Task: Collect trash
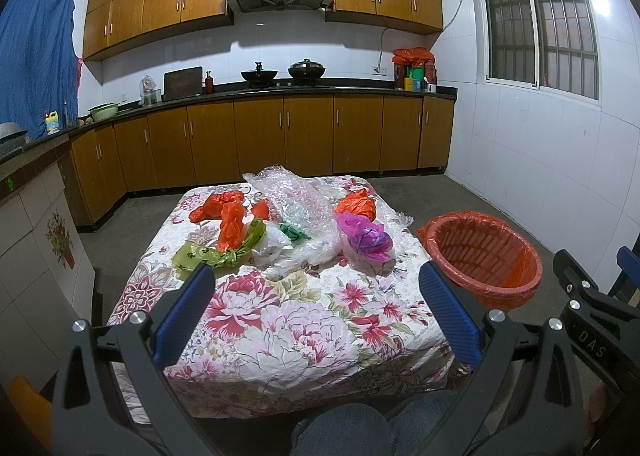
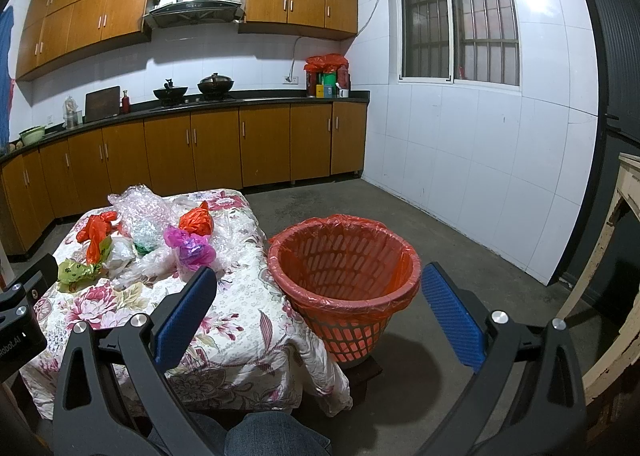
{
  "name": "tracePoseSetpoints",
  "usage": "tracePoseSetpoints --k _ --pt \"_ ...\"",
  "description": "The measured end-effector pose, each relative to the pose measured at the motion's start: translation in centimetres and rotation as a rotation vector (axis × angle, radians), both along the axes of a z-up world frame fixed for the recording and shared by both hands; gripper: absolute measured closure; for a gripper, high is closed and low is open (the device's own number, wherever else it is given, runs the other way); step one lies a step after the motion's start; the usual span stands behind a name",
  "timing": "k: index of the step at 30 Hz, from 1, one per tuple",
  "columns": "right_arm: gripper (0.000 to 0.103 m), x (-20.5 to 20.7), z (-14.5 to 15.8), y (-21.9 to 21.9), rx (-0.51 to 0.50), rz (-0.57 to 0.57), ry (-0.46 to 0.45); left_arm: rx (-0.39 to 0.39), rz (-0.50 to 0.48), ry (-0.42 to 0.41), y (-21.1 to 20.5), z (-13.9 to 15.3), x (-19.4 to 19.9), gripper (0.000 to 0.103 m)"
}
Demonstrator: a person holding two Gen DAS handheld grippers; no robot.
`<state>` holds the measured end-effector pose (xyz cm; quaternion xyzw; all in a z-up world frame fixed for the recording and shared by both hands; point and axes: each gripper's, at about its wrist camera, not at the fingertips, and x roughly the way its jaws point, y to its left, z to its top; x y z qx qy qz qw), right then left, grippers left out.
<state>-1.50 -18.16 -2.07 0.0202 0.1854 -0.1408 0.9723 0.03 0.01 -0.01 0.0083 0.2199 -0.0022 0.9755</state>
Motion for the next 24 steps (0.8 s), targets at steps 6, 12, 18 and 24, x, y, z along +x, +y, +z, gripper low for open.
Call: tracePoseSetpoints --k 6,12,18,24 --pt "0.002 0.01 -0.03 -0.04 0.001 0.000 0.001 0.000 0.000 0.000 0.00 0.00 0.00 0.004" --pt "0.002 0.02 -0.08 -0.08 0.001 0.000 0.001 0.000 0.000 0.000 0.00 0.00 0.00 0.004" --pt "0.002 0.11 -0.20 -0.06 0.001 0.001 0.002 -0.001 0.000 0.002 0.01 -0.01 0.00 0.004" --pt "0.002 0.10 -0.19 -0.13 0.001 -0.001 0.003 0.000 0.000 0.002 0.00 -0.01 0.00 0.004"
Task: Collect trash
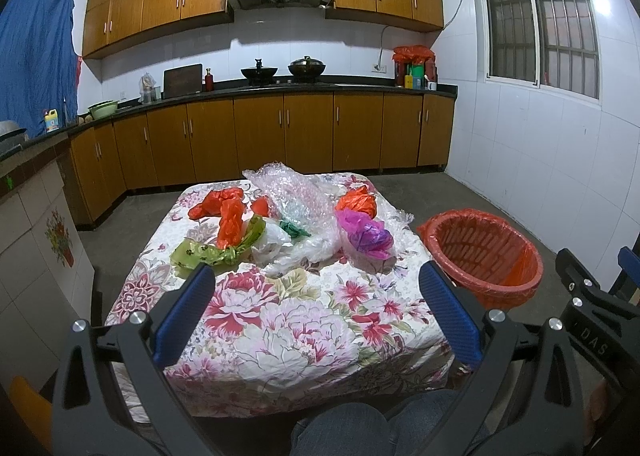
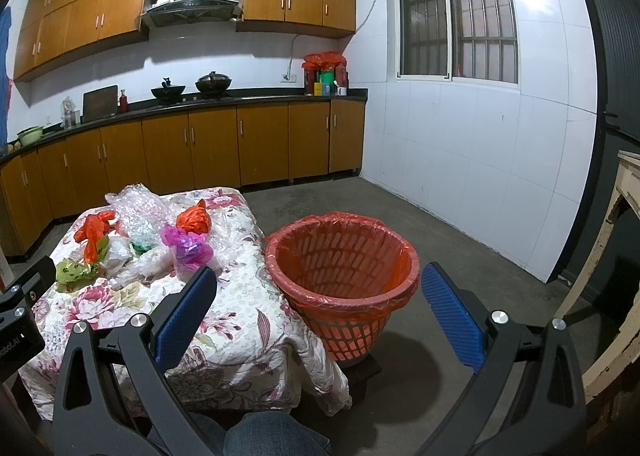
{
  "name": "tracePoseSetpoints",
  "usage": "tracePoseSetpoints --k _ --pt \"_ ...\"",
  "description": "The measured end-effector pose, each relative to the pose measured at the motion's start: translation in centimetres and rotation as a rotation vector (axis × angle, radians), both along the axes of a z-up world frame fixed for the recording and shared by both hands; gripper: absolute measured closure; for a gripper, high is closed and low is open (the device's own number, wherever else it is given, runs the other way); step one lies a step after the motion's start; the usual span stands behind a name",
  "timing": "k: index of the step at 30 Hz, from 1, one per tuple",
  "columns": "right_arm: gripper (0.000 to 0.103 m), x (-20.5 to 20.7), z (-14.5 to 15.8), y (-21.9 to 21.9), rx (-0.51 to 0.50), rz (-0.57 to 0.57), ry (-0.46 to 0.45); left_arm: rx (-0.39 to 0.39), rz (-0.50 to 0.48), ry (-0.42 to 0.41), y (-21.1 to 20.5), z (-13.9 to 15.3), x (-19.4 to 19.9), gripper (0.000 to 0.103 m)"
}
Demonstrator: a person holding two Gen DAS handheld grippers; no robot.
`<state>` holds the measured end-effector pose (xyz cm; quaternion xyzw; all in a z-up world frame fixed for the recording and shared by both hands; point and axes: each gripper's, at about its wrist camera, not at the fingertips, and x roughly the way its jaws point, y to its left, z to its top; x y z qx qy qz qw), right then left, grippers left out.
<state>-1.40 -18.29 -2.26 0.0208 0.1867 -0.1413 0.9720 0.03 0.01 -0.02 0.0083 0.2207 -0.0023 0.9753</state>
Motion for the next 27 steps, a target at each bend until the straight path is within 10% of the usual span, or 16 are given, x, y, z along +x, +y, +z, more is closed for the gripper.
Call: tracePoseSetpoints --k 27 --pt "0.002 13.4 -4.1 3.7 0.063 0.187 0.145 -0.067 0.268 0.201 14.6 -7.0 11.7 0.004"
